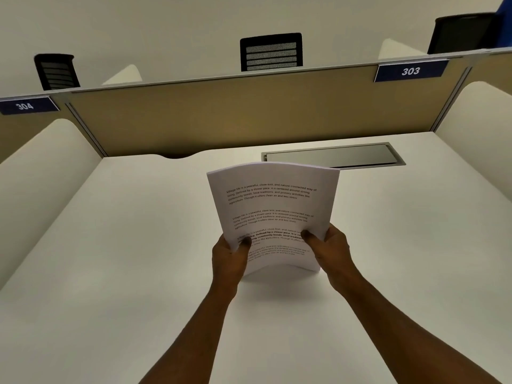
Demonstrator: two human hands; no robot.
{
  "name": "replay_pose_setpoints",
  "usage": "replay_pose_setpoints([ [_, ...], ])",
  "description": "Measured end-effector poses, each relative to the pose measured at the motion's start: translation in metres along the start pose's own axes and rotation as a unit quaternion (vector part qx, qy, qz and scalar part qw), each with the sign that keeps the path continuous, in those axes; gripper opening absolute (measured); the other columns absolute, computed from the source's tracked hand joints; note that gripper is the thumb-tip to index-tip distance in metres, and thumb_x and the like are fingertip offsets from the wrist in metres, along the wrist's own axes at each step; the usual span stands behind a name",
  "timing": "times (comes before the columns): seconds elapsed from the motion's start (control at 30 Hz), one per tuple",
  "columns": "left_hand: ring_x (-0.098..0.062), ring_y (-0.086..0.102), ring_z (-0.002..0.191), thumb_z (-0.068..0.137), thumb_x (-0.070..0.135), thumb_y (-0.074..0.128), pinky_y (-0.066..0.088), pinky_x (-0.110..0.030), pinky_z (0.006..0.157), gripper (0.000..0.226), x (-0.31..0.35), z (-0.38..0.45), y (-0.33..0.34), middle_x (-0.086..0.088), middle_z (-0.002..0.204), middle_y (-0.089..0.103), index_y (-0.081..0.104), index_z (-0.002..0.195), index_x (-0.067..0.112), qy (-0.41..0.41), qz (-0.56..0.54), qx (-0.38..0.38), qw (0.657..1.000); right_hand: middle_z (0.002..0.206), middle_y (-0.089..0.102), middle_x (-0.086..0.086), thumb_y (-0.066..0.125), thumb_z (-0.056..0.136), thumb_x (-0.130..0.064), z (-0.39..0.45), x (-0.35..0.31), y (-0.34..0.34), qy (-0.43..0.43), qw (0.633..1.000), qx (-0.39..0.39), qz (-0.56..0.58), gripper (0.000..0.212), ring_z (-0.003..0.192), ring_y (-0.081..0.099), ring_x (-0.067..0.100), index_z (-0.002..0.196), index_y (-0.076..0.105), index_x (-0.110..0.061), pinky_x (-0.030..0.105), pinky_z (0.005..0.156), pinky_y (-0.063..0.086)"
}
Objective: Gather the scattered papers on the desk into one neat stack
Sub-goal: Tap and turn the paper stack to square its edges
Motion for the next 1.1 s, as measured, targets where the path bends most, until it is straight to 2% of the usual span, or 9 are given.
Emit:
replay_pose_setpoints([
  [0.17, -0.007, 0.065, 0.084, 0.092, 0.01, 0.061, 0.051, -0.009, 0.057, 0.031, 0.026, 0.001, -0.005, 0.013, 0.092, 0.066, 0.056, 0.093, 0.04, 0.077, 0.086, -0.02, 0.993, 0.111, 0.064, -0.004, 0.072, 0.083, -0.013, 0.006, -0.034, -0.015, -0.079, 0.994, 0.075, -0.016, 0.039, 0.104, 0.064, 0.021, 0.11, 0.049, -0.031, 0.032, 0.079, 0.056],
  [0.27, -0.001, 0.064, 0.078, 0.09, 0.022, 0.06, 0.049, -0.008, 0.056, 0.012, 0.05, 0.005, -0.009, 0.018, 0.086, 0.065, 0.059, 0.091, 0.034, 0.142, 0.172, -0.041, 0.974, 0.144, 0.04, 0.0, 0.073, 0.079, -0.018, 0.0, -0.083, -0.033, -0.265, 0.927, 0.195, -0.181, 0.076, 0.128, 0.046, 0.019, 0.142, 0.03, -0.017, 0.041, 0.106, 0.042],
  [0.37, -0.001, 0.064, 0.077, 0.088, 0.031, 0.055, 0.047, -0.011, 0.06, 0.017, 0.072, 0.008, -0.008, 0.017, 0.084, 0.065, 0.063, 0.099, 0.022, 0.188, 0.269, -0.076, 0.942, 0.151, 0.034, 0.004, 0.067, 0.078, -0.025, -0.012, -0.134, -0.027, -0.392, 0.852, 0.129, -0.323, 0.082, 0.137, 0.034, 0.021, 0.148, 0.025, -0.014, 0.038, 0.115, 0.028],
  [0.43, -0.001, 0.063, 0.075, 0.092, 0.023, 0.057, 0.046, -0.009, 0.059, 0.009, 0.085, 0.006, -0.005, 0.017, 0.082, 0.065, 0.063, 0.099, 0.021, 0.2, 0.297, -0.102, 0.928, 0.14, 0.049, 0.004, 0.062, 0.078, -0.031, -0.011, -0.153, -0.021, -0.386, 0.84, 0.062, -0.377, 0.07, 0.126, 0.045, 0.023, 0.142, 0.037, -0.018, 0.039, 0.11, 0.035],
  [0.53, -0.005, 0.066, 0.075, 0.089, 0.033, 0.054, 0.055, -0.021, 0.064, 0.02, 0.101, 0.0, -0.005, 0.016, 0.084, 0.067, 0.063, 0.102, 0.022, 0.218, 0.316, -0.13, 0.914, 0.101, 0.067, 0.0, 0.062, 0.081, -0.029, -0.003, -0.162, -0.026, -0.32, 0.869, -0.01, -0.378, 0.034, 0.089, 0.062, 0.024, 0.115, 0.058, -0.025, 0.039, 0.076, 0.053],
  [0.73, -0.013, 0.067, 0.078, 0.083, 0.038, 0.059, 0.056, -0.023, 0.064, 0.025, 0.117, -0.005, -0.017, 0.012, 0.091, 0.066, 0.056, 0.103, 0.025, 0.217, 0.354, -0.118, 0.902, 0.082, 0.066, -0.018, 0.063, 0.089, -0.016, -0.006, -0.156, -0.033, -0.296, 0.903, -0.077, -0.302, 0.019, 0.076, 0.062, -0.001, 0.093, 0.062, -0.034, 0.007, 0.055, 0.042],
  [0.93, -0.014, 0.041, 0.13, 0.075, 0.013, 0.072, 0.043, -0.02, 0.095, 0.087, 0.1, -0.005, -0.05, 0.003, 0.149, 0.033, 0.024, 0.147, 0.024, 0.268, 0.199, 0.136, 0.933, 0.088, 0.069, -0.004, 0.063, 0.088, -0.016, -0.015, -0.158, -0.05, -0.32, 0.92, -0.033, -0.225, 0.014, 0.082, 0.062, 0.011, 0.101, 0.067, -0.017, 0.029, 0.07, 0.05],
  [1.0, -0.013, 0.038, 0.133, 0.079, -0.001, 0.068, 0.045, -0.023, 0.098, 0.09, 0.086, 0.006, -0.055, 0.0, 0.154, 0.027, 0.018, 0.149, 0.024, 0.173, 0.091, 0.132, 0.972, 0.092, 0.069, -0.009, 0.064, 0.086, -0.019, -0.01, -0.154, -0.056, -0.3, 0.935, -0.03, -0.189, 0.018, 0.086, 0.064, 0.016, 0.104, 0.067, -0.022, 0.038, 0.075, 0.053],
  [1.1, -0.017, 0.054, 0.11, 0.079, -0.008, 0.063, 0.054, -0.022, 0.078, 0.076, 0.068, 0.021, -0.043, -0.01, 0.133, 0.049, 0.029, 0.144, 0.013, 0.053, -0.119, 0.023, 0.991, 0.097, 0.072, -0.007, 0.065, 0.089, -0.014, 0.0, -0.141, -0.06, -0.258, 0.956, -0.046, -0.129, 0.021, 0.088, 0.068, 0.021, 0.102, 0.068, -0.03, 0.048, 0.079, 0.056],
])
Point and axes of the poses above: each hand's wrist, its own z-axis towards the middle knuckle, its own y-axis out of the palm, x = y × z, the point moved 4 cm from there along z, towards the middle knuckle
